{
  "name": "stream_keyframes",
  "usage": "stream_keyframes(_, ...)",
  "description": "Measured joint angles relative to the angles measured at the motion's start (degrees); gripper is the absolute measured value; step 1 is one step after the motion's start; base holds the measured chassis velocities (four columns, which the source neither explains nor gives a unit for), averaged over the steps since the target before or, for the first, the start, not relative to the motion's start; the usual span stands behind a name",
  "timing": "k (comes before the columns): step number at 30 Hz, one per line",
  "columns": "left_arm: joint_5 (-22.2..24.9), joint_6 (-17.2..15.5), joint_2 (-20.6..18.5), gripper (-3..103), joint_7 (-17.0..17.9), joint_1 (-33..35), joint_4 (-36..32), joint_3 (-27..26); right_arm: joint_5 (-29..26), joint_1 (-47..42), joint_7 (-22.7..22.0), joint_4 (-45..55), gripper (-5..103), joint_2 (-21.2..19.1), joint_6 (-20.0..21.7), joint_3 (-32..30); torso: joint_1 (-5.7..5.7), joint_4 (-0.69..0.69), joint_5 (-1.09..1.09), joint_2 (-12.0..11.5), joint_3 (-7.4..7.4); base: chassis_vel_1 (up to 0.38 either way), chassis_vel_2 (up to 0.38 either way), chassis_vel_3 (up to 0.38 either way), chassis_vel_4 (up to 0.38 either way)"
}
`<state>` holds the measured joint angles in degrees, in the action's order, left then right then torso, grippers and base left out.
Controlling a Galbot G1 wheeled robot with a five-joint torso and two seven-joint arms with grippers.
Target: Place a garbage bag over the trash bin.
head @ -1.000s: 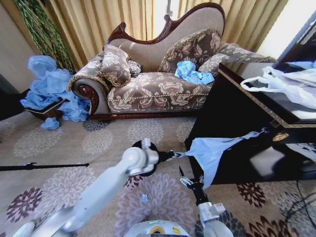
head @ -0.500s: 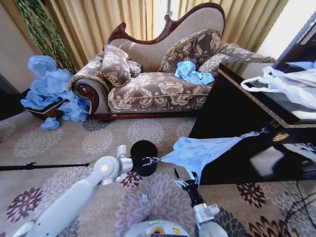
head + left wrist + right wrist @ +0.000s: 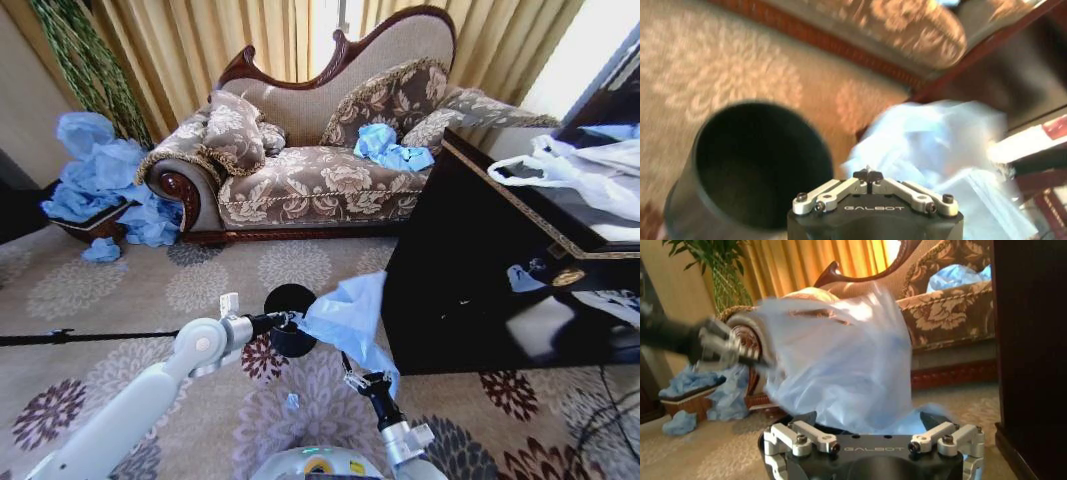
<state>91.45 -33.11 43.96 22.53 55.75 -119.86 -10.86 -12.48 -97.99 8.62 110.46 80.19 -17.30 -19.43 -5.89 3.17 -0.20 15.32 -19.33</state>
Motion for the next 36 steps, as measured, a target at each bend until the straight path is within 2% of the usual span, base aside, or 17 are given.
stream_keyframes(8,-0.1,1.4,-0.6,0,0.0,-2.9,-1.8,-0.5,-1.0,-0.9,1.5,-0.3,100,-1.1,-0.9,-2.2,0.0,0.01,0.01,0.0,0.0,0.0,0.0,0.0,0.0)
stream_keyframes(12,-1.8,1.9,-1.2,0,-0.7,-2.6,-3.3,-0.4,-3.9,-0.9,1.1,2.7,100,-2.9,0.0,-4.6,0.0,0.0,0.01,0.0,0.0,0.0,0.0,0.0,0.0)
stream_keyframes(15,-4.5,2.3,-1.8,0,-1.7,-1.2,-5.1,-0.1,-5.9,0.2,-3.2,7.4,100,-7.4,1.1,-6.5,0.0,-0.01,0.01,0.0,0.0,0.0,0.0,0.0,0.0)
stream_keyframes(16,-4.5,2.3,-1.8,0,-1.7,-1.2,-5.1,-0.1,-5.9,0.2,-3.2,7.4,100,-7.4,1.1,-6.5,0.0,-0.01,0.01,0.0,0.0,0.0,0.0,0.0,0.0)
stream_keyframes(18,-5.6,2.5,-2.1,0,-2.0,0.0,-6.4,-0.1,-9.4,0.9,-5.4,10.9,101,-10.8,3.2,-7.5,0.0,0.0,0.0,0.0,0.0,0.0,0.0,0.0,0.0)
stream_keyframes(19,-6.0,2.6,-2.3,0,-2.1,0.4,-7.0,-0.1,-11.7,1.3,-6.5,12.6,93,-12.4,4.5,-7.7,0.0,-0.01,0.0,0.0,0.0,0.0,0.0,0.0,0.0)
stream_keyframes(22,-6.9,2.6,-2.5,0,-2.5,1.4,-8.1,0.0,-16.4,2.0,-8.4,16.1,93,-15.5,7.6,-7.8,0.0,-0.01,0.0,0.0,0.0,0.0,0.0,0.0,0.0)
stream_keyframes(23,-7.9,2.7,-2.6,0,-2.9,2.0,-8.8,0.2,-19.5,2.8,-10.1,18.5,82,-18.0,9.9,-7.2,0.0,0.0,-0.01,0.0,0.0,0.0,0.0,0.0,0.0)
stream_keyframes(25,-8.3,2.8,-2.7,0,-3.3,2.2,-9.0,0.3,-21.2,3.5,-10.9,19.5,82,-19.3,11.0,-6.6,0.0,0.0,-0.01,0.0,0.0,0.0,0.0,0.0,0.0)
stream_keyframes(26,-8.8,2.9,-2.7,0,-3.7,2.3,-9.3,0.4,-22.9,4.3,-11.8,20.3,71,-20.5,12.2,-5.8,0.0,0.0,0.0,0.0,0.0,0.0,0.0,0.0,0.0)
stream_keyframes(27,-9.5,3.1,-2.7,0,-4.3,2.4,-9.7,0.7,-27.2,6.5,-14.0,21.3,71,-22.6,15.6,-3.9,0.0,0.0,0.0,0.0,0.0,0.0,0.0,0.0,0.0)
stream_keyframes(28,-9.8,3.2,-2.7,0,-4.5,2.4,-9.9,0.8,-30.7,8.2,-14.8,21.7,60,-23.6,18.1,-3.0,0.0,-0.01,0.0,0.0,0.0,0.0,0.0,0.0,0.0)
stream_keyframes(30,-9.9,3.2,-2.7,0,-4.7,2.4,-10.0,0.9,-33.7,9.7,-15.3,21.7,60,-24.1,20.5,-2.5,0.0,-0.01,0.0,0.0,0.0,0.0,0.0,0.0,0.0)
stream_keyframes(31,-10.3,3.3,-2.7,0,-5.0,2.5,-10.2,1.1,-38.8,12.6,-15.8,21.1,49,-25.3,24.1,-1.4,0.0,-0.01,0.0,0.0,0.0,0.0,0.0,0.0,0.0)
stream_keyframes(34,-10.5,3.4,-2.9,0,-5.2,2.6,-10.5,1.3,-42.9,15.5,-16.3,19.3,49,-26.9,26.1,0.1,0.0,-0.01,0.01,0.0,0.0,0.0,0.0,0.0,0.0)
stream_keyframes(35,-10.8,3.6,-3.1,0,-5.6,2.8,-10.6,1.3,-46.2,17.8,-16.7,17.8,38,-28.6,28.2,1.6,-0.01,-0.02,0.02,0.0,0.0,0.0,0.0,0.0,0.0)
stream_keyframes(36,-11.0,3.8,-3.1,0,-5.8,2.9,-10.6,1.4,-47.9,18.9,-16.8,16.9,38,-29.9,29.0,2.7,-0.01,-0.01,0.0,0.0,0.0,0.0,0.0,0.0,0.0)
